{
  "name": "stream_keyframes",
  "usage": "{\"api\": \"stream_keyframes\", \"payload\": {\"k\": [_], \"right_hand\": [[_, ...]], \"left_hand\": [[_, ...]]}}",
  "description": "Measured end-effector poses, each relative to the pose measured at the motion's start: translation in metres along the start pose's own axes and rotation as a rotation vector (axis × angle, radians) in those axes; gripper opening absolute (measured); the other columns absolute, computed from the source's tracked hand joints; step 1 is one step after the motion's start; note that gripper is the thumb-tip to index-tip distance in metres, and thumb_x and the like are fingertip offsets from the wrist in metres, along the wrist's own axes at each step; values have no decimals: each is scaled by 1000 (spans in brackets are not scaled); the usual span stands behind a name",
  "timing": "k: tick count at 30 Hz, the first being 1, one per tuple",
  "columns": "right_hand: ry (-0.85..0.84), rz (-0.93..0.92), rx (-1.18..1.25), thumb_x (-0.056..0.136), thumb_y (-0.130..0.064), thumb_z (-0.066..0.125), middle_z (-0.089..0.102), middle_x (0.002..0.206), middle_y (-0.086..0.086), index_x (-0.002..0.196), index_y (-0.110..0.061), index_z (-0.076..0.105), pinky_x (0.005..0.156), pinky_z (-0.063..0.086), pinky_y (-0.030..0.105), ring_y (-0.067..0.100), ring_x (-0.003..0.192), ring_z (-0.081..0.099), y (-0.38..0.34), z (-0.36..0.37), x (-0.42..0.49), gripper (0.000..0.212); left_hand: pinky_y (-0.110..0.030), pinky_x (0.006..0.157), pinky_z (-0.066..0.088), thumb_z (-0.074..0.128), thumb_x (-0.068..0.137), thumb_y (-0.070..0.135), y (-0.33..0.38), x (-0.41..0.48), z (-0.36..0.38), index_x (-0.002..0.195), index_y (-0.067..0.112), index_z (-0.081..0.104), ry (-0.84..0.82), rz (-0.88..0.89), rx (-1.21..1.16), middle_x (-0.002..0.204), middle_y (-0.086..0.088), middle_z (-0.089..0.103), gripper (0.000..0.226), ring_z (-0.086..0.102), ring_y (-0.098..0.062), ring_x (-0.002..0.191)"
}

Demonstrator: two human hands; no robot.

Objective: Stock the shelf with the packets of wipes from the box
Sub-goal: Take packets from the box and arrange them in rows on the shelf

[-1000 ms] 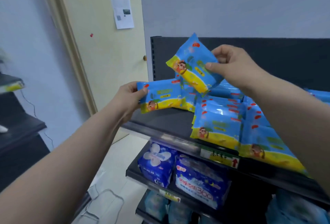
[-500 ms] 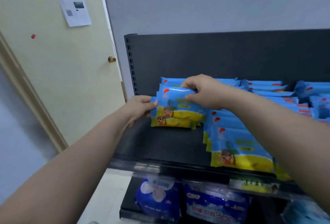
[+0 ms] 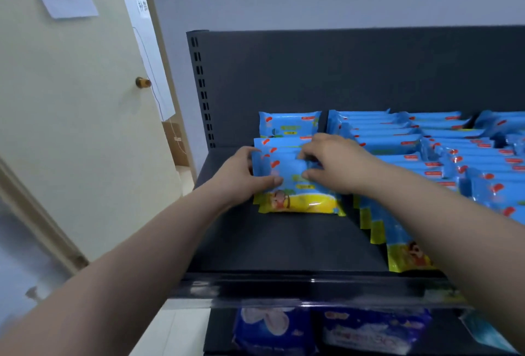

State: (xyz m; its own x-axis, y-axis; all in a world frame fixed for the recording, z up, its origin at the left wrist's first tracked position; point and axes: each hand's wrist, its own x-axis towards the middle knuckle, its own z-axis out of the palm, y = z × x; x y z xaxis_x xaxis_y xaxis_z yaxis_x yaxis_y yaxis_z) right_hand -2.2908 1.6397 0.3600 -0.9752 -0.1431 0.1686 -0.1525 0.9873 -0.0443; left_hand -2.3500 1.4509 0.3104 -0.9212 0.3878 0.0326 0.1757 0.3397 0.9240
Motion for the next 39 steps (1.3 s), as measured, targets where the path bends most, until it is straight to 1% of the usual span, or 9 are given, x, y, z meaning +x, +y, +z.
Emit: {"api": "stream_keyframes", "payload": {"k": [5, 10, 18, 20, 24, 28, 33, 35, 39], "right_hand": [[-63, -41, 15, 81, -43, 65, 45, 117, -4, 111, -30, 57, 97, 38, 37, 20, 116, 43, 7, -1, -4, 34], [-259, -56, 1, 78, -43, 70, 25, 150, -3, 102, -32, 48, 108, 30, 40, 20, 138, 23, 12, -8, -4, 35], [-246, -49, 19, 82, -32, 67, 47, 124, -4, 119, -25, 45, 94, 42, 37, 17, 111, 44, 12, -6, 15, 43], [-240, -39, 73, 80, -32, 70, 48, 124, -2, 116, -27, 42, 94, 44, 38, 18, 108, 48, 14, -6, 15, 46], [-208, -28, 53, 75, -41, 73, 35, 143, 2, 146, -27, 18, 105, 36, 36, 21, 129, 40, 15, -11, 12, 92], [-56, -76, -180, 69, -57, 71, 40, 124, 1, 142, -21, 31, 99, 34, 34, 24, 119, 41, 11, -18, 8, 91], [-143, -70, -125, 68, -58, 73, 44, 133, -1, 140, -22, 27, 101, 34, 37, 24, 122, 43, 2, -16, -5, 93], [-186, -55, -115, 71, -56, 72, 43, 138, -1, 142, -23, 25, 103, 34, 37, 24, 124, 43, 2, -17, -4, 91], [-238, -23, -127, 75, -52, 71, 40, 142, -1, 145, -25, 22, 105, 32, 37, 25, 128, 41, 7, -18, 5, 90]], "left_hand": [[-39, 90, 53, 87, 52, 45, -4, 4, -4, 116, 22, 45, -37, -47, 87, 112, 4, 62, 80, 63, -14, 101], [-35, 93, 50, 88, 56, 39, 3, 10, -10, 132, 14, 33, -120, -143, 44, 117, 3, 58, 96, 60, -16, 106], [-31, 85, 55, 76, 77, 10, 11, 13, -3, 116, 8, 59, -167, -158, -167, 111, -5, 70, 43, 68, -17, 96], [-32, 85, 55, 75, 78, 8, 11, 12, -1, 117, 9, 56, -147, -132, -189, 111, -4, 69, 44, 68, -17, 97], [-40, 93, 52, 71, 83, 9, 8, 7, 1, 120, 14, 43, -123, -71, -169, 118, -3, 62, 47, 63, -19, 105], [-44, 92, 53, 66, 86, 7, 8, 2, 0, 122, 17, 37, -164, 28, -174, 122, -3, 58, 47, 62, -19, 109], [-34, 88, 55, 67, 87, 21, 10, -5, -7, 122, 21, 41, -255, 82, -77, 121, 0, 60, 44, 63, -13, 108], [-30, 93, 51, 55, 93, 31, 13, 3, -15, 120, 18, 49, -175, 57, -66, 119, 3, 61, 31, 60, -10, 109], [-44, 103, 41, 42, 93, 55, 4, 37, -25, 118, 19, 58, 19, -58, 122, 121, 2, 61, 48, 54, -17, 113]]}}
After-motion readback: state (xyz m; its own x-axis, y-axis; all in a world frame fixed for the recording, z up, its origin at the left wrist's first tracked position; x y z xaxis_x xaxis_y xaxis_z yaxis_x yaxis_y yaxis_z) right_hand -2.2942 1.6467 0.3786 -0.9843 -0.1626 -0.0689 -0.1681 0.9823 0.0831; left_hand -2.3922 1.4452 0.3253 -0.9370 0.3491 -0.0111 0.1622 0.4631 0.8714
